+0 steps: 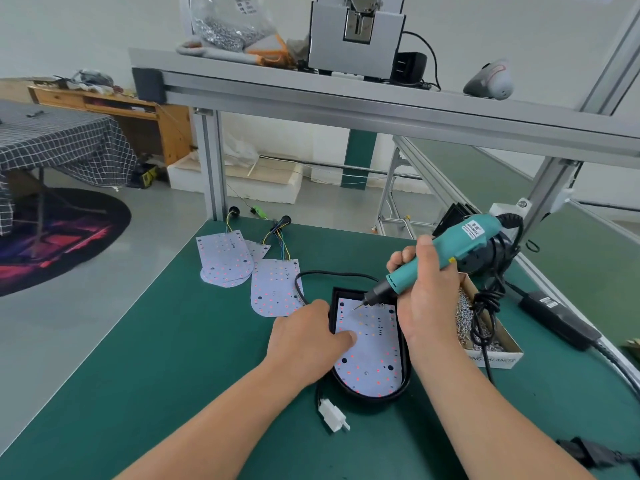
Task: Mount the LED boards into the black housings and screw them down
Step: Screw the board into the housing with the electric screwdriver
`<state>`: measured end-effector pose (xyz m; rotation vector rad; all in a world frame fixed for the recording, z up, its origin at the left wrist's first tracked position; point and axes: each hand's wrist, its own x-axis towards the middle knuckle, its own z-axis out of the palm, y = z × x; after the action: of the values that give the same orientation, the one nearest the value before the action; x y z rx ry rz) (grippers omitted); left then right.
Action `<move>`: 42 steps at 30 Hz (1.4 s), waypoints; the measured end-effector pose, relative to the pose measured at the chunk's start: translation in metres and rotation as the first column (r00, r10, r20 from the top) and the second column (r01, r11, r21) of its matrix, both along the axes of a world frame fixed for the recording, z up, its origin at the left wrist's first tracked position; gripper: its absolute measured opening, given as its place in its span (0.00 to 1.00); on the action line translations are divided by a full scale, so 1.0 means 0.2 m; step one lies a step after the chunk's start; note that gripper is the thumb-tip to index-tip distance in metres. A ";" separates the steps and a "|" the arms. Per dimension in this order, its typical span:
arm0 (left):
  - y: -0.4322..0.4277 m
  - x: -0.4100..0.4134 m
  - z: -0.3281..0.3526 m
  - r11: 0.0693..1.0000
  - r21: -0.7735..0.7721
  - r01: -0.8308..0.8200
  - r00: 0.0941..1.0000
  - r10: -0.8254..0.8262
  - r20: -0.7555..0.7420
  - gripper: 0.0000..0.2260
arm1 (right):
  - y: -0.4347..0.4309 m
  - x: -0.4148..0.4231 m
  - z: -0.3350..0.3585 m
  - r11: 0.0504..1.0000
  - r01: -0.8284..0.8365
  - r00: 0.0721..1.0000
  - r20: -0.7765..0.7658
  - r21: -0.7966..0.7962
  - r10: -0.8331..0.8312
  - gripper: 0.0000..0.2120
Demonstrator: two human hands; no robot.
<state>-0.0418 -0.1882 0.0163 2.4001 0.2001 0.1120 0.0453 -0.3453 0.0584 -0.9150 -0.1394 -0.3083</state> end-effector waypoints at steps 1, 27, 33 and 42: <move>0.00 0.00 0.00 1.000 -0.009 -0.004 1.000 0.004 0.001 0.18 | 0.00 0.00 0.00 1.000 -0.006 1.000 0.002 -0.006 0.006 0.09; -0.02 0.01 -0.01 0.999 -0.027 -0.025 0.999 0.026 0.031 0.18 | 0.07 0.02 0.00 0.974 -0.046 0.991 0.116 -0.224 0.073 0.07; -0.03 0.01 -0.02 1.000 0.009 -0.030 0.997 0.029 0.073 0.16 | 0.11 0.01 0.03 0.928 -0.080 0.967 0.196 -0.363 0.160 0.06; -0.03 0.02 -0.02 1.000 0.006 -0.023 0.997 0.022 0.080 0.16 | 0.16 0.01 0.04 0.829 -0.119 0.936 0.216 -0.547 0.277 0.04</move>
<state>-0.0383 -0.1932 0.0129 2.3955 0.1898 0.2184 0.0481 -0.3140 0.0669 -1.3889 -0.6129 -0.2050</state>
